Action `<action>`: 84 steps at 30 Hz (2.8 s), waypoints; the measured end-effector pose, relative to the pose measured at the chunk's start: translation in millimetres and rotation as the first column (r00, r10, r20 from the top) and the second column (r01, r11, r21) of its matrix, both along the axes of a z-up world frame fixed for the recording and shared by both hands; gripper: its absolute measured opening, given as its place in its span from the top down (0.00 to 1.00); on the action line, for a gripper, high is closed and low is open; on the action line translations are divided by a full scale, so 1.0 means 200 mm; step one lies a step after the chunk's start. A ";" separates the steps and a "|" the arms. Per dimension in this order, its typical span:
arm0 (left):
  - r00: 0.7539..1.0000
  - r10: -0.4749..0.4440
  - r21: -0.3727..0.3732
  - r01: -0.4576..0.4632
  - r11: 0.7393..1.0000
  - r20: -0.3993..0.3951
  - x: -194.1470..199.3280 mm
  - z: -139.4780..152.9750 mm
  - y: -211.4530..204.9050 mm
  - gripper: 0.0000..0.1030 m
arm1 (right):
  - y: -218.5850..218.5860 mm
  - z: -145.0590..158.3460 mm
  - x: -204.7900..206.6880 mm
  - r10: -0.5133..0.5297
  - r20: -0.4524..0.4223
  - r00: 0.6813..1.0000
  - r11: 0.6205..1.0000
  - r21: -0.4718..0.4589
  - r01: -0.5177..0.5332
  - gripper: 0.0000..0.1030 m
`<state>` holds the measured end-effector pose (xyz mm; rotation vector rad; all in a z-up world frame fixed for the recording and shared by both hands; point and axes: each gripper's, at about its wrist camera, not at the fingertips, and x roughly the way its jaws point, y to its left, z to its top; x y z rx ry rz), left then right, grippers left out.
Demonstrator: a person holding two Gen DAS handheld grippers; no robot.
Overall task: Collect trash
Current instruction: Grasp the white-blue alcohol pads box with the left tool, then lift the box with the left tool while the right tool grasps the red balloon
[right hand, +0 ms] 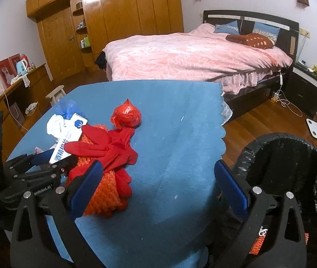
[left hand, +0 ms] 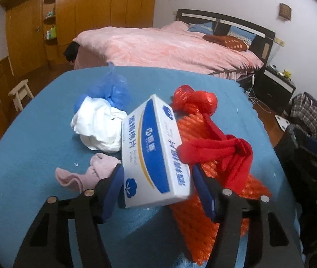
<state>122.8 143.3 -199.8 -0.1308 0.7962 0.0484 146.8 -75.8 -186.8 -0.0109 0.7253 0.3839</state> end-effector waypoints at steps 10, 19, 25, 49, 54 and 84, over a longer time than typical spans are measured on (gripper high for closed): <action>1.000 -0.026 -0.005 0.025 1.000 -0.016 0.09 -0.03 0.00 0.31 | 0.02 -0.02 0.03 0.007 -0.011 1.000 1.000 0.003 -0.007 0.06; 0.999 -0.036 -0.068 0.036 0.997 -0.010 0.01 -0.02 0.04 0.37 | 0.04 -0.02 0.03 0.010 -0.012 1.000 1.000 0.000 -0.010 0.06; 0.999 -0.031 -0.076 0.029 0.997 -0.025 0.02 -0.03 0.05 0.34 | 0.05 -0.02 0.03 0.014 -0.012 1.000 1.000 0.000 -0.014 0.06; 0.999 -0.021 0.025 0.020 0.999 0.050 -0.08 0.09 0.12 0.40 | 0.27 -0.09 0.19 0.085 -0.039 0.996 0.996 -0.009 -0.085 0.14; 0.998 -0.014 0.024 0.012 1.000 0.056 -0.07 0.09 0.14 0.40 | 0.33 -0.16 0.24 0.125 -0.096 0.987 0.992 0.004 -0.126 0.35; 0.986 -0.050 0.032 0.045 0.998 0.156 -0.12 0.40 -0.04 0.46 | 0.08 0.36 0.05 0.196 0.028 0.980 0.965 0.172 -0.198 0.87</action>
